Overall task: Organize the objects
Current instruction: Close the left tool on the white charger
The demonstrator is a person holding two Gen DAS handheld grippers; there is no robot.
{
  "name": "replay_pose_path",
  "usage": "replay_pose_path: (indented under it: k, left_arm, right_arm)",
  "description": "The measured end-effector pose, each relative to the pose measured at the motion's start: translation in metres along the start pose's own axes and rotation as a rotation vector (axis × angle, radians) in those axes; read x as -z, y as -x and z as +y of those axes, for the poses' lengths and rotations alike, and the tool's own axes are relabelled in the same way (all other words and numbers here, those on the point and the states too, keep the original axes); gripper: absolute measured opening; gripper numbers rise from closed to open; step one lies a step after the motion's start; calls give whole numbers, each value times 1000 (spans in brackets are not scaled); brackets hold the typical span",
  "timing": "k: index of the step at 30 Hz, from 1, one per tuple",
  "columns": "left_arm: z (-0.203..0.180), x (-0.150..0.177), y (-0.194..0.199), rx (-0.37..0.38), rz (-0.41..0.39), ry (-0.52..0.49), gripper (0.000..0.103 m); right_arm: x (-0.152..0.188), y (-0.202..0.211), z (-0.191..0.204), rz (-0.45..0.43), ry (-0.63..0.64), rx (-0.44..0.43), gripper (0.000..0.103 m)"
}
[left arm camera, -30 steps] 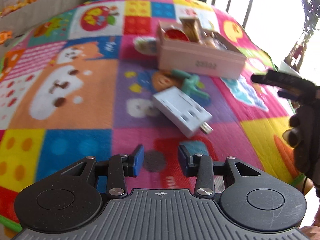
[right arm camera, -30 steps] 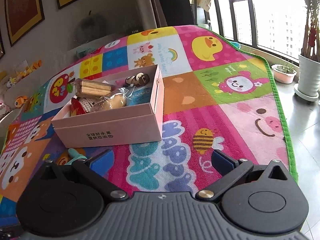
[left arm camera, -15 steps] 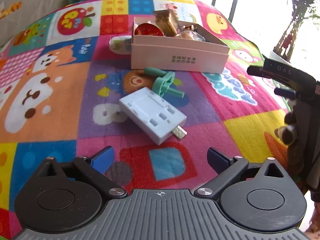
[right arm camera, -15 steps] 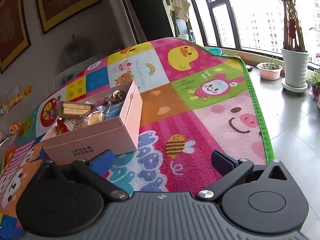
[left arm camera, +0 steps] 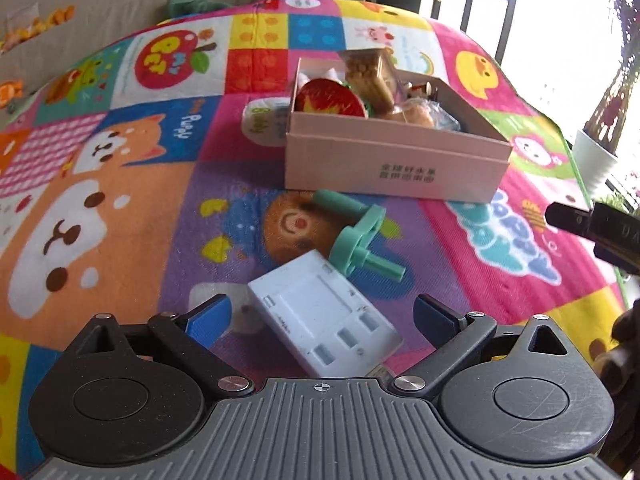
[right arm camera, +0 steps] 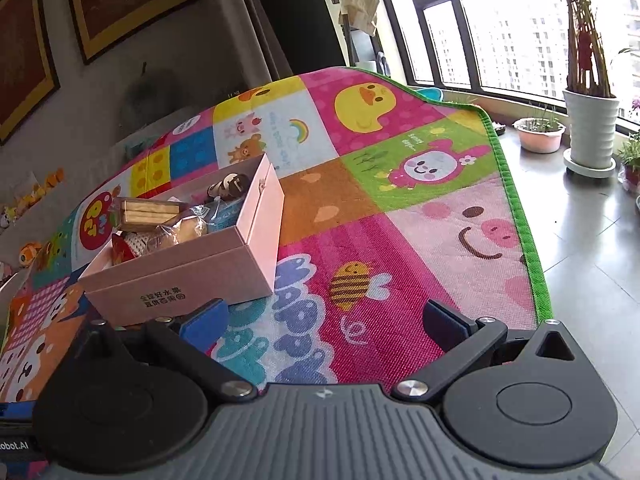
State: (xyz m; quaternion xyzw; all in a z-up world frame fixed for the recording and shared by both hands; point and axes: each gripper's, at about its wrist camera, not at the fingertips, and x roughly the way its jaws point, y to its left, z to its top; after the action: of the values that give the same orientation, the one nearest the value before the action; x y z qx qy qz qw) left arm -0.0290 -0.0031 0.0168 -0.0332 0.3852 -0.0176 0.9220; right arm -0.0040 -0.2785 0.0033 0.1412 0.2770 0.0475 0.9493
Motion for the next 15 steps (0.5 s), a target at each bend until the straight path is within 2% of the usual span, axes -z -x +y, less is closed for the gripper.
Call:
replay_pose_path:
  k: [2,5,9,11,15]
  left_arm:
    - [6,3,2,18,-10,-3,70]
    - [16,9,8,16,-38,3,57]
    - [39,14,16,10,-55,34,55]
    - [50,17,19,-9,-64,42,55]
    - [71,20,22,27,-80,83,54]
  right_arm:
    - [0,-1,2,6,8,2,103]
    - [1,-2,4,13,25,5,103]
    - [1,-4,13,47,81,-23,103]
    - [3,0,26,87,159,-106,103]
    - [12,14,79,107,398,-245,103]
